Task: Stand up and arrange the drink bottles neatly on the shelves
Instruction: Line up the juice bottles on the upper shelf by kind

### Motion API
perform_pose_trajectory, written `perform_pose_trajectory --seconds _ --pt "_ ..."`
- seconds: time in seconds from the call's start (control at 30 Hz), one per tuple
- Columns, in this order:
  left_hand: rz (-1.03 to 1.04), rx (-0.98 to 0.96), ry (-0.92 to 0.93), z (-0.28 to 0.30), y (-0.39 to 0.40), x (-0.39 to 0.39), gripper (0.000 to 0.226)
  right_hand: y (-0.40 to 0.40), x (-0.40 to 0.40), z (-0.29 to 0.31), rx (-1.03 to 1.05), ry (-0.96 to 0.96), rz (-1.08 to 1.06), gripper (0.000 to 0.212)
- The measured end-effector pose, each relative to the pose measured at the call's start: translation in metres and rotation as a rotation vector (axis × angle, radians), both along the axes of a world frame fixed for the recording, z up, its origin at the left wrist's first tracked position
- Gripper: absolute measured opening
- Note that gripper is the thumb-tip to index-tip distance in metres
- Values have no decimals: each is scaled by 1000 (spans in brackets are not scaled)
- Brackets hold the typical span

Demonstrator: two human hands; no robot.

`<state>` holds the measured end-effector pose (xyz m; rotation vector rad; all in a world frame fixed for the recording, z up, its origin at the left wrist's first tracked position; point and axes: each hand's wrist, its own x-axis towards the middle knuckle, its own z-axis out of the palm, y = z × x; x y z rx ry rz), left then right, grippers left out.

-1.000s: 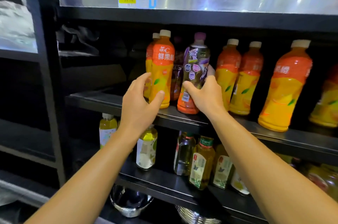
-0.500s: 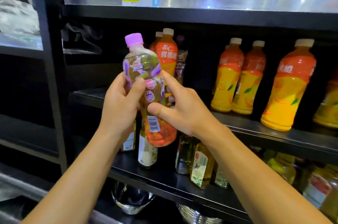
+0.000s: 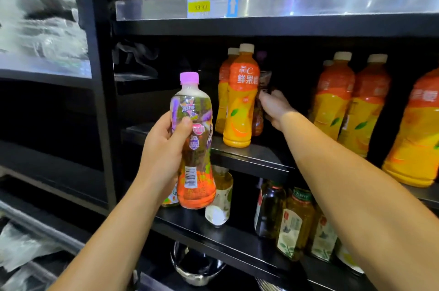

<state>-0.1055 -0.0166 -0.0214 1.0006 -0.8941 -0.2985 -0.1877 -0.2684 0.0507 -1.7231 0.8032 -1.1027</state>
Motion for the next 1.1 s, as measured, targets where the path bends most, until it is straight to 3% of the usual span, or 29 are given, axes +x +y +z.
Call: perform_pose_trajectory --seconds 0.07,0.2,0.27,0.43,0.57,0.8,1.1 --pt "-5 1 -16 0 -1 -2 27 5 -5 0 -69 35 -63 30" --pt "-18 0 -50 -2 -2 -10 28 20 -24 1 -191 119 -274 59" --pt "-40 1 -56 -3 -2 -17 28 34 -42 -2 -249 138 -343 61" --pt "-88 -15 -110 -1 -6 -48 26 88 -111 -11 -431 64 -390 33" --pt "-131 -42 -143 -5 -13 -81 24 133 -174 -30 -493 -102 -267 31" --pt "-375 -84 -151 -9 -47 -196 28 170 -309 -59 -452 -227 -330 28" --pt "-575 -185 -176 19 -111 -387 44 155 -494 -52 -532 -138 -645 24"
